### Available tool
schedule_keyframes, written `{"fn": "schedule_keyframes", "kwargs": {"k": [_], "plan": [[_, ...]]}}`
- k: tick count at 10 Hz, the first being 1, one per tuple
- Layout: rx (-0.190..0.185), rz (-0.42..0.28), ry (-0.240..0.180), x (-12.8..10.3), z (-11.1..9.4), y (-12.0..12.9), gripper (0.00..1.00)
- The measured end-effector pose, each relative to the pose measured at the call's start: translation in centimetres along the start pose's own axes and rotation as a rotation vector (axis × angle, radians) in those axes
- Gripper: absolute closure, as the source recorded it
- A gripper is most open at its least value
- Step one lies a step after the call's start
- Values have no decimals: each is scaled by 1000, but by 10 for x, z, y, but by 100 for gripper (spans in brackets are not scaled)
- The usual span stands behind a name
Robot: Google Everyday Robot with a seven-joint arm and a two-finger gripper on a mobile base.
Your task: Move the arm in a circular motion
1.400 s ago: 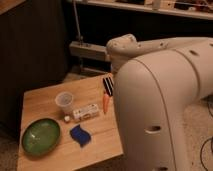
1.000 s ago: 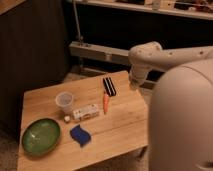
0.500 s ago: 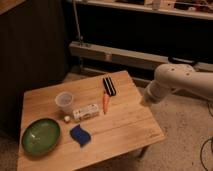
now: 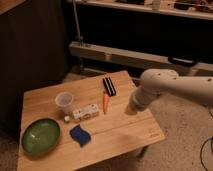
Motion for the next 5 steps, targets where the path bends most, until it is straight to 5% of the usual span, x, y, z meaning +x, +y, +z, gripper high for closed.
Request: {"fn": "schedule_keyframes", "kwargs": {"k": [5], "plan": [[188, -191, 128, 141, 42, -86, 96]]}}
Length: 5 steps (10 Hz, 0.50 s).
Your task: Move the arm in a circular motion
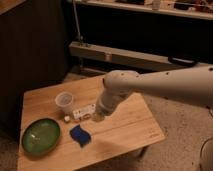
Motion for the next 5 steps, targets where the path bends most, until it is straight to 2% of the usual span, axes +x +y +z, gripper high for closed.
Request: {"fn": "schedule_keyframes", "kwargs": {"k": [2, 3, 5], "plan": [[29, -65, 45, 43, 21, -1, 96], [27, -104, 67, 69, 33, 6, 96], [9, -150, 73, 99, 47, 21, 96]]}}
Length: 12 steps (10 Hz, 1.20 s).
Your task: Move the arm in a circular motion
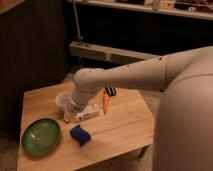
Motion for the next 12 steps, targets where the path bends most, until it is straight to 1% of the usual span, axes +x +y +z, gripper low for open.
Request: {"fn": "schedule_keyframes", "kwargs": {"k": [2, 3, 5, 7, 8, 9, 10, 11, 12], "plan": [[-44, -29, -25, 7, 5, 30, 96], [-71, -39, -45, 5, 3, 49, 96], [-136, -35, -89, -11, -12, 100, 96], [-191, -17, -123, -30, -31, 138, 96], [-221, -1, -151, -43, -43, 157, 96], [-256, 30, -195, -64, -58, 178, 96], [-277, 53, -224, -80, -68, 190, 96], [-305, 89, -260, -101, -82, 205, 96], [-331, 123, -284, -122, -97, 214, 96]]}}
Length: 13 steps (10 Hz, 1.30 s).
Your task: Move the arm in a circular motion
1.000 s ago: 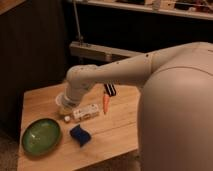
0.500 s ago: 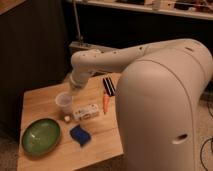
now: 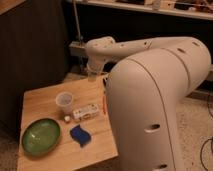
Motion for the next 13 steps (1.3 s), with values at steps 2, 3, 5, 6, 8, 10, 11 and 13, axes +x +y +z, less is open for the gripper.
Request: {"fn": "schedule_keyframes", "kwargs": {"k": [2, 3, 5, 6, 8, 10, 11, 13], "plan": [[-43, 71, -40, -53, -18, 16, 96], [-65, 111, -59, -83, -31, 16, 96], [-92, 162, -80, -122, -50, 9, 96], [-104, 193, -93, -148, -63, 0, 96], [-115, 237, -107, -185, -83, -24, 96], [-112, 283, -115, -222, -106, -75, 96], [-106, 298, -116, -229, -114, -98, 96], [-73, 305, -113, -227, -123, -150, 96]]}}
